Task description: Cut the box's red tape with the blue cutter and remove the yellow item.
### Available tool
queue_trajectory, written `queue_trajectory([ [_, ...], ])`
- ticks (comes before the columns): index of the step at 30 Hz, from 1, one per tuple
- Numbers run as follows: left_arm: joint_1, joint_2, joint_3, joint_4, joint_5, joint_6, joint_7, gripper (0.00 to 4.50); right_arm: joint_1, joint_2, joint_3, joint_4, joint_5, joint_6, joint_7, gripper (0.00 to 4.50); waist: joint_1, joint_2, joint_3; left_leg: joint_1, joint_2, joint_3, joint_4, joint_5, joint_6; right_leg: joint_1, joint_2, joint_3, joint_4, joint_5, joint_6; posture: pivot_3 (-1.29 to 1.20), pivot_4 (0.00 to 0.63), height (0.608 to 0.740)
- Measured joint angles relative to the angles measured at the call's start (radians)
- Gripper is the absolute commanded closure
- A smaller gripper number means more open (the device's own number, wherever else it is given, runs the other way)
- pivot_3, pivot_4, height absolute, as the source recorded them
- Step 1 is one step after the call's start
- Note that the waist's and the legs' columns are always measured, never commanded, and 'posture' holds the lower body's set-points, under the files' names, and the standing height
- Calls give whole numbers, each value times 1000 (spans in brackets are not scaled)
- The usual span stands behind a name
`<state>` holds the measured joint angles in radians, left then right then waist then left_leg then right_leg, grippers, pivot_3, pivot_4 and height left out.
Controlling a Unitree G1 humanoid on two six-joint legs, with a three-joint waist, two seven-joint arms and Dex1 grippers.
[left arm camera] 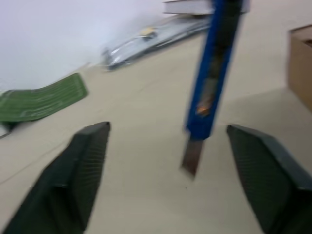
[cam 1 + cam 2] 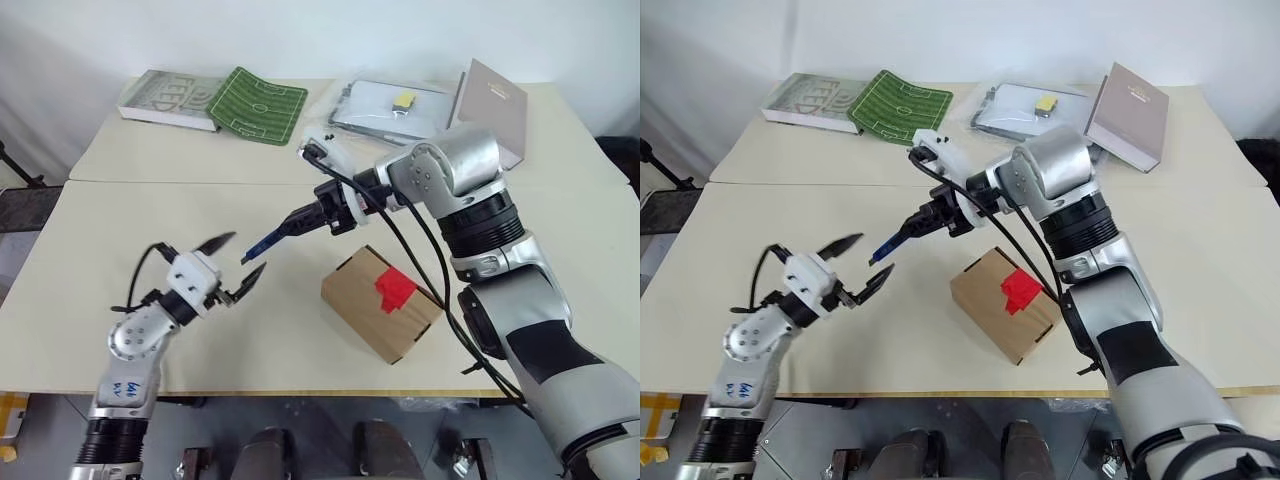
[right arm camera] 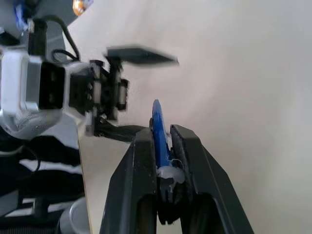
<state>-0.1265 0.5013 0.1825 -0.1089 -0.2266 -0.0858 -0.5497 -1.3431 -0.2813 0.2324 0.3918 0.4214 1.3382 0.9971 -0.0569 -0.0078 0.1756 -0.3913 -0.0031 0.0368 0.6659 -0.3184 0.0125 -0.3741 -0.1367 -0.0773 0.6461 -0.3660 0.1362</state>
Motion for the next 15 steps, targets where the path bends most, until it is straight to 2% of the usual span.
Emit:
queue_trajectory([
  [4,183,75,145,-128,-221,233,-49,0,18,-68,-73,-37,14,-1,-34,4340,-2,0,1,0,0,-1,-3,0,0,-1,-1,1,-1,0,0,0,150,740],
  [6,270,89,176,-195,-303,333,-66,0,31,-102,-112,-49,18,-5,-51,4340,3,0,1,0,0,-2,-3,0,0,0,-3,1,-2,0,0,0,150,740],
  [11,327,64,149,-386,-447,491,-48,0,66,-131,-144,-100,37,-10,-74,4340,23,-1,2,-1,-2,-1,-1,0,0,1,-4,1,-4,0,0,0,150,740],
  [15,283,32,36,-497,-498,632,48,0,145,-201,-219,-228,73,-29,-89,4340,36,-1,2,-1,-3,-2,-1,0,1,5,-4,1,-9,0,0,0,150,740],
])
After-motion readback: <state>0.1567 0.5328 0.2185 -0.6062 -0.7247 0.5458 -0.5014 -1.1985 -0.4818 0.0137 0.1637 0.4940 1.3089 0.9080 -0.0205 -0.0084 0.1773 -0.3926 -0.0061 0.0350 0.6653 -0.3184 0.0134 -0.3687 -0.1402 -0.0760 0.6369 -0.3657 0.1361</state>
